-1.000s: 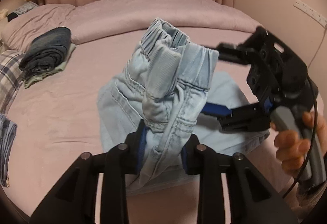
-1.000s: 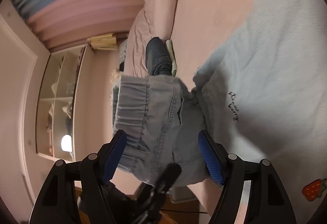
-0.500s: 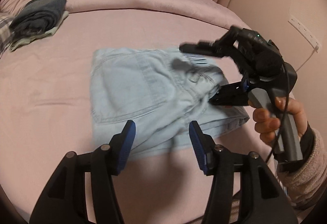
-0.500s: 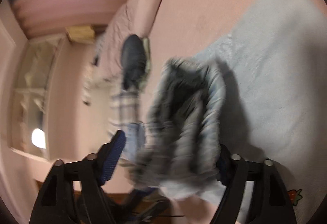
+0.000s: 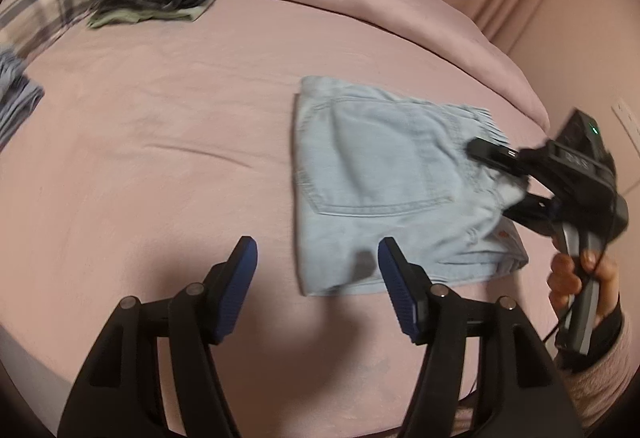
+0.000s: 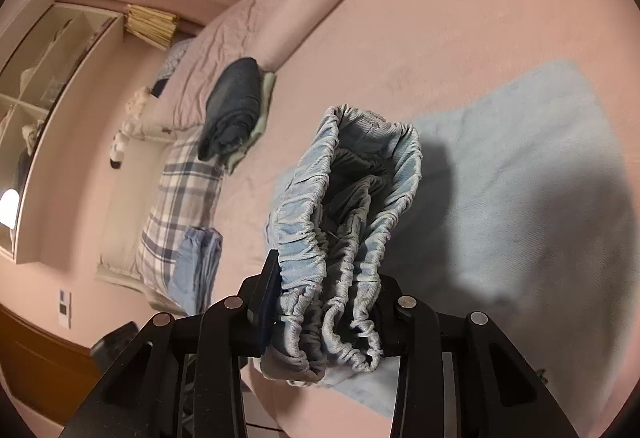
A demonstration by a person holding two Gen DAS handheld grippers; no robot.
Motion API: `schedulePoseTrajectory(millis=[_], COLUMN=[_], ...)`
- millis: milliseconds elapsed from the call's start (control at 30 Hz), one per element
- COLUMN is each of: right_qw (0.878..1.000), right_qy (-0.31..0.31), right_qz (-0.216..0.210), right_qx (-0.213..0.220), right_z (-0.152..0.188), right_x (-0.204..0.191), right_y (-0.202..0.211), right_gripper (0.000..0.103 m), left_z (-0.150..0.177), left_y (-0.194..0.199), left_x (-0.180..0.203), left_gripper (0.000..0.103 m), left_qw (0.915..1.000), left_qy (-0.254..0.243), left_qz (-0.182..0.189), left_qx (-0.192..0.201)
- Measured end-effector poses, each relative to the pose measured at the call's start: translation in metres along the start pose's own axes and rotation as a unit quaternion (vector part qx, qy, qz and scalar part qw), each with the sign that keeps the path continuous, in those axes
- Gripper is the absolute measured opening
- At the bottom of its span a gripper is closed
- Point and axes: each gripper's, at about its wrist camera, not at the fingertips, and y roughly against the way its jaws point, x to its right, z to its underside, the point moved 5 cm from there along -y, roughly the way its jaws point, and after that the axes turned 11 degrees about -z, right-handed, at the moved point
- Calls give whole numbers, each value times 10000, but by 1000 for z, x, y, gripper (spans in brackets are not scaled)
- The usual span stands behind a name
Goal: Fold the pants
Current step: 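Grasp the elastic cuffs with the right tool and lift them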
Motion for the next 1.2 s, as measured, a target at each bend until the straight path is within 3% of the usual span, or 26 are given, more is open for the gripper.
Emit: schedulePoseTrajectory(millis=[267, 1200], right_qw=[9996, 9966], right_qy=[194, 40], right_qz=[-67, 16], right_qx=[211, 820], right_z=[-6, -8], right_x=[-10, 2], right_y=[25, 75], right_gripper=[38, 38], left_z=[0, -3], left_y=[0, -12], left_x=[-13, -4], left_gripper=[64, 64], left_qw=[9996, 9996], left_qy=[292, 99], left_qz=[-33, -132], left_qx=[-59, -226])
